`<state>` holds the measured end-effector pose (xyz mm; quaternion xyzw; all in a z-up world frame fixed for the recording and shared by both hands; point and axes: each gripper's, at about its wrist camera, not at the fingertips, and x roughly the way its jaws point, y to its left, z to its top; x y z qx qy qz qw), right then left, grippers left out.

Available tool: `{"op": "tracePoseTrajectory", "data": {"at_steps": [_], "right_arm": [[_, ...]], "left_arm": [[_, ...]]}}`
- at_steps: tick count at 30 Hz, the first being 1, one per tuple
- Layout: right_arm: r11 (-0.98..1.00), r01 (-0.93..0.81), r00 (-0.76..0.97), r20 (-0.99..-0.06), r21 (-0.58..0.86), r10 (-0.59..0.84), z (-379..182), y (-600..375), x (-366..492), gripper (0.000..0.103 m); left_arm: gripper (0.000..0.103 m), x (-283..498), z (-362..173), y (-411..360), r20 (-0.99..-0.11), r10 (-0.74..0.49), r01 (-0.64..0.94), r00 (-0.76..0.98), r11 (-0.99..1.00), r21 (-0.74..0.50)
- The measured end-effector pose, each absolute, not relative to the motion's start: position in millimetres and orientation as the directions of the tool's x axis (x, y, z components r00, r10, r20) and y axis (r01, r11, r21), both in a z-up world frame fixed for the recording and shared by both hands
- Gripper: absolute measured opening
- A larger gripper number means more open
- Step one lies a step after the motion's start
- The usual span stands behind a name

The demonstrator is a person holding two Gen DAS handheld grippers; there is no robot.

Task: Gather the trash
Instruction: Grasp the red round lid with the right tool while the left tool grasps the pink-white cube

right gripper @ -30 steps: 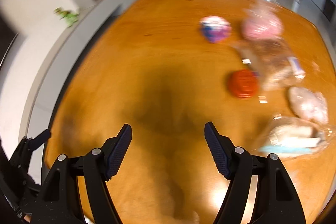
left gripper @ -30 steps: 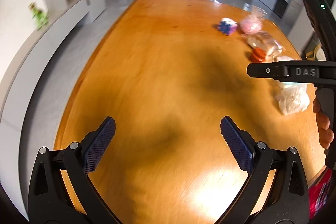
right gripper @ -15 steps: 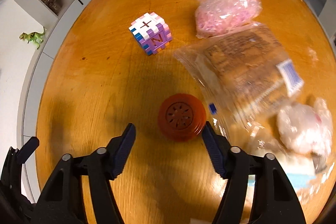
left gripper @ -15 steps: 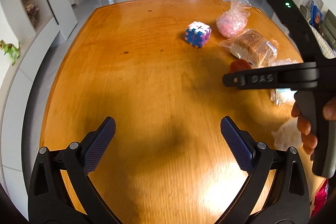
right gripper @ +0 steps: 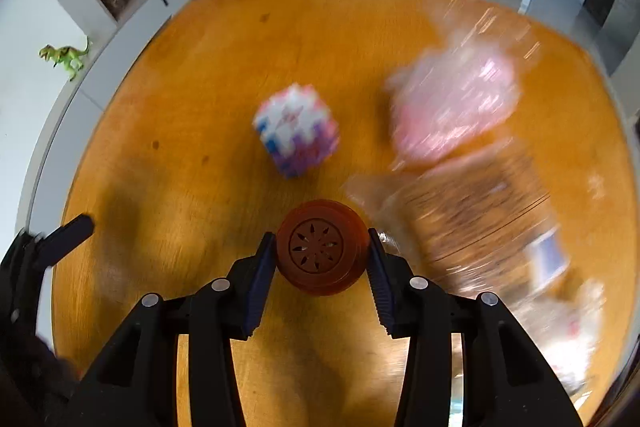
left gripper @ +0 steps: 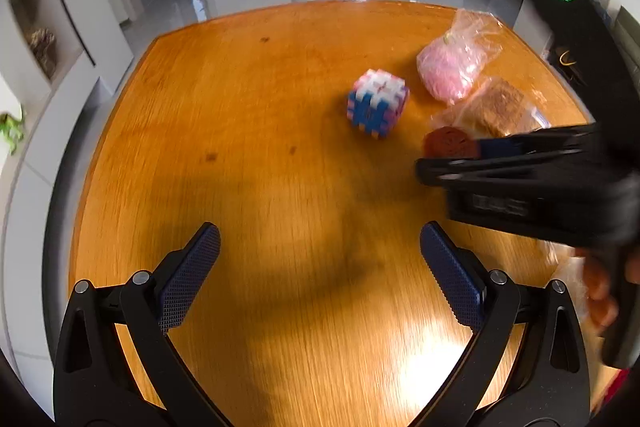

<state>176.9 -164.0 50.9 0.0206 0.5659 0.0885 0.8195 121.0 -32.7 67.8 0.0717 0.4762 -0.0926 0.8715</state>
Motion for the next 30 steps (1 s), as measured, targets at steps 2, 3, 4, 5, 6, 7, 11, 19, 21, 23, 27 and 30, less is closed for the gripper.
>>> {"op": "tracePoseTrajectory", "data": {"at_steps": [2,3,4,5,6,7,11,19,21,23,27,30], "right_arm": [[0.986,-0.094,0.379,-0.911,0.137,0.163,67.7,-178.7,180.7,0.046],[0.987,-0.086,0.392,-0.907,0.133,0.157,72.5,-183.6,182.9,0.046],[0.988,-0.075,0.403,-0.902,0.134,0.153,77.8,-189.7,184.9,0.046],[0.989,-0.059,0.414,-0.898,0.139,0.151,83.2,-197.9,187.5,0.046],[0.989,-0.045,0.421,-0.895,0.138,0.144,86.4,-204.7,190.9,0.046],[0.991,-0.034,0.428,-0.894,0.13,0.132,88.2,-209.2,193.3,0.046],[0.994,0.0,0.439,-0.893,0.109,0.098,88.7,-228.3,201.7,0.046],[0.992,-0.009,0.423,-0.899,0.122,0.114,79.1,-226.1,198.9,0.046],[0.991,-0.018,0.42,-0.899,0.13,0.125,80.6,-221.9,193.0,0.046],[0.989,-0.027,0.417,-0.898,0.144,0.142,81.0,-217.4,184.1,0.046],[0.985,-0.052,0.407,-0.897,0.163,0.17,83.0,-204.1,158.3,0.046],[0.98,-0.08,0.393,-0.898,0.181,0.198,81.4,-189.5,133.9,0.046]], "left_arm": [[0.097,135.5,66.1,-39.3,-0.842,-0.099,0.245,0.53,0.969,0.04],[0.097,143.8,64.4,-43.1,-0.843,-0.108,0.252,0.528,0.967,0.034],[0.097,154.0,62.3,-49.0,-0.841,-0.12,0.264,0.528,0.964,0.028],[0.097,163.4,59.7,-54.8,-0.839,-0.128,0.277,0.53,0.96,0.029],[0.097,169.5,57.3,-58.7,-0.837,-0.126,0.284,0.532,0.958,0.036],[0.097,179.9,53.6,-64.5,-0.836,-0.122,0.294,0.536,0.955,0.05],[0.094,202.8,44.4,-77.8,-0.831,-0.147,0.321,0.537,0.946,0.041],[0.045,209.6,32.6,-83.7,-0.839,-0.202,0.375,0.506,0.927,0.003],[0.043,201.5,32.5,-79.9,-0.842,-0.204,0.369,0.5,0.93,-0.006],[0.043,187.4,34.9,-75.0,-0.843,-0.206,0.36,0.497,0.933,-0.015],[0.043,148.9,39.9,-61.6,-0.837,-0.211,0.348,0.505,0.937,-0.026],[0.043,113.9,42.8,-48.9,-0.834,-0.204,0.329,0.513,0.944,-0.029]]}}
